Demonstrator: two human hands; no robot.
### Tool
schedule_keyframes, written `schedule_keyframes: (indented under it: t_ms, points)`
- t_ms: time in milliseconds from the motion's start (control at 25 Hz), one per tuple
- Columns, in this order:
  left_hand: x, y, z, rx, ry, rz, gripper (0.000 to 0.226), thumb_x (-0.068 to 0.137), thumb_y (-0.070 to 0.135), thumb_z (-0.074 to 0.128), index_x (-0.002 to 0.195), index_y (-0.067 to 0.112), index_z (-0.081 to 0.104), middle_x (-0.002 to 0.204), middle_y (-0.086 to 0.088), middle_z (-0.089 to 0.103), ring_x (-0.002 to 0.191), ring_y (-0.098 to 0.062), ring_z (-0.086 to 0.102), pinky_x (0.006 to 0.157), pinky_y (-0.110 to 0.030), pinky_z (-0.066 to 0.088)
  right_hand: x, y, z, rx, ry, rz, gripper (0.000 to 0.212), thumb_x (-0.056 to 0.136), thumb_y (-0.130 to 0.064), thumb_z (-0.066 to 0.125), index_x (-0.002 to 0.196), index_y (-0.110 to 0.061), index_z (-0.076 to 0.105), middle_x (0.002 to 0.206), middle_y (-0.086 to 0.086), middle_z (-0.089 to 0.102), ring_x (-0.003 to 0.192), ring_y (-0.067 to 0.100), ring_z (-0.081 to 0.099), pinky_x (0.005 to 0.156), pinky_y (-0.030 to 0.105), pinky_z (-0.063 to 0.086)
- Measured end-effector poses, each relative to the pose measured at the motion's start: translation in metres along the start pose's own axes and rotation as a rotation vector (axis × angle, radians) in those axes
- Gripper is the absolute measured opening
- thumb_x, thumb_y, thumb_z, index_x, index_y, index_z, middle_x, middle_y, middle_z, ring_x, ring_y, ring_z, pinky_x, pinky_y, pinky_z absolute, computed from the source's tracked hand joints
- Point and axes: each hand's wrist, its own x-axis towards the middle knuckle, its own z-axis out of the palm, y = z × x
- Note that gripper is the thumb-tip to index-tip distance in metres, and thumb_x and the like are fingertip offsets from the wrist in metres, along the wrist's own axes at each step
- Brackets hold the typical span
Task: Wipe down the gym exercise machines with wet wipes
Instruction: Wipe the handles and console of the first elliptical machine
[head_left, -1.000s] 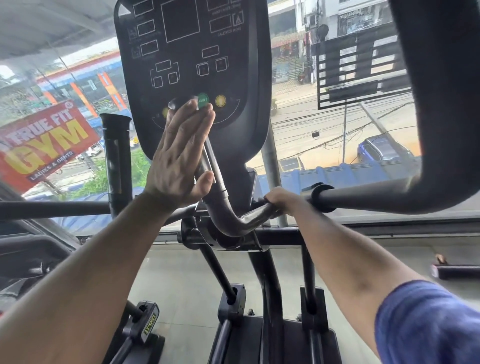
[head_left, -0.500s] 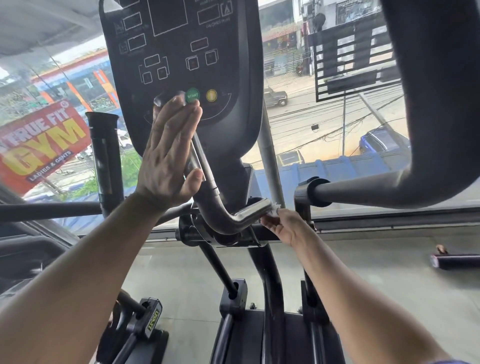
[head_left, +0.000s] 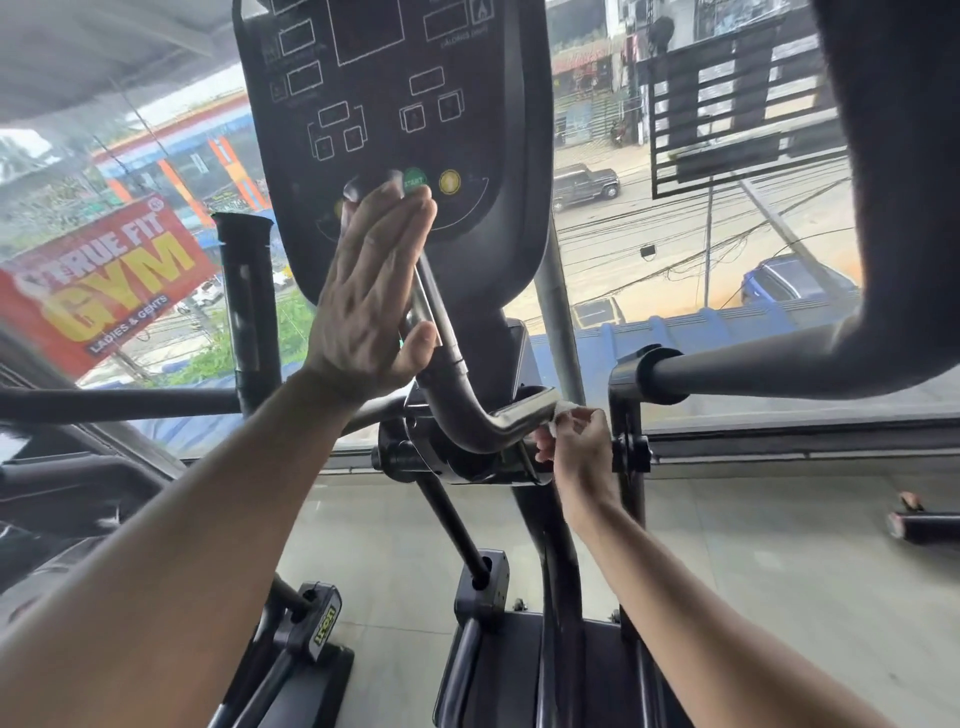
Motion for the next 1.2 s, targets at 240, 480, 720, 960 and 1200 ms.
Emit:
schedule_keyframes:
  t_ms: [240, 480, 720, 960, 1200]
  points:
    - [0.002, 0.001, -0.006, -0.001, -0.101, -0.002, 0.088, 0.105, 0.058, 0.018, 0.151, -0.015, 0.036, 0.160, -0.029, 0.037, 0.151, -0.047, 0.034, 0.118, -0.067, 0.029, -0.050, -0.011, -0.011, -0.445, -0.157, -0.514, 0.007, 0.104, -0.026, 0.056, 0.104, -0.019, 0.054, 0.079, 0.000, 0.070, 0.067, 0.012, 0.065, 0.060, 0.028, 0.047]
    - [0.011, -0.008, -0.034, 0.108, -0.307, 0.138, 0.094, 0.099, 0.074, 0.026, 0.161, 0.003, 0.027, 0.168, -0.021, 0.029, 0.156, -0.040, 0.024, 0.123, -0.066, 0.022, -0.097, -0.066, 0.001, -0.538, -0.287, -0.842, 0.005, 0.102, -0.029, 0.060, 0.104, -0.026, 0.057, 0.084, -0.008, 0.072, 0.077, 0.008, 0.069, 0.067, 0.037, 0.057]
    - [0.030, -0.021, -0.048, 0.212, -0.386, 0.217, 0.079, 0.106, 0.066, 0.021, 0.161, 0.012, 0.036, 0.170, -0.012, 0.027, 0.159, -0.032, 0.020, 0.129, -0.059, 0.010, -0.108, -0.081, 0.025, -0.575, -0.147, -1.072, 0.016, 0.100, -0.036, 0.063, 0.103, -0.021, 0.058, 0.089, -0.010, 0.068, 0.079, 0.003, 0.063, 0.068, 0.027, 0.055]
    - [0.032, -0.014, -0.043, 0.202, -0.391, 0.121, 0.066, 0.112, 0.052, 0.023, 0.162, 0.012, 0.033, 0.172, -0.011, 0.023, 0.161, -0.031, 0.014, 0.128, -0.061, 0.012, -0.096, -0.061, 0.000, -0.717, -0.182, -1.266, 0.014, 0.099, -0.021, 0.064, 0.095, -0.008, 0.066, 0.098, -0.001, 0.067, 0.090, 0.010, 0.062, 0.081, 0.012, 0.046]
    - [0.027, -0.010, -0.036, 0.155, -0.317, 0.063, 0.061, 0.111, 0.046, 0.030, 0.162, 0.012, 0.034, 0.171, -0.011, 0.026, 0.160, -0.031, 0.017, 0.128, -0.061, 0.013, -0.094, -0.110, -0.005, -0.873, -0.354, -1.641, 0.008, 0.096, -0.011, 0.071, 0.097, -0.004, 0.071, 0.097, 0.003, 0.068, 0.089, 0.017, 0.062, 0.084, 0.028, 0.053]
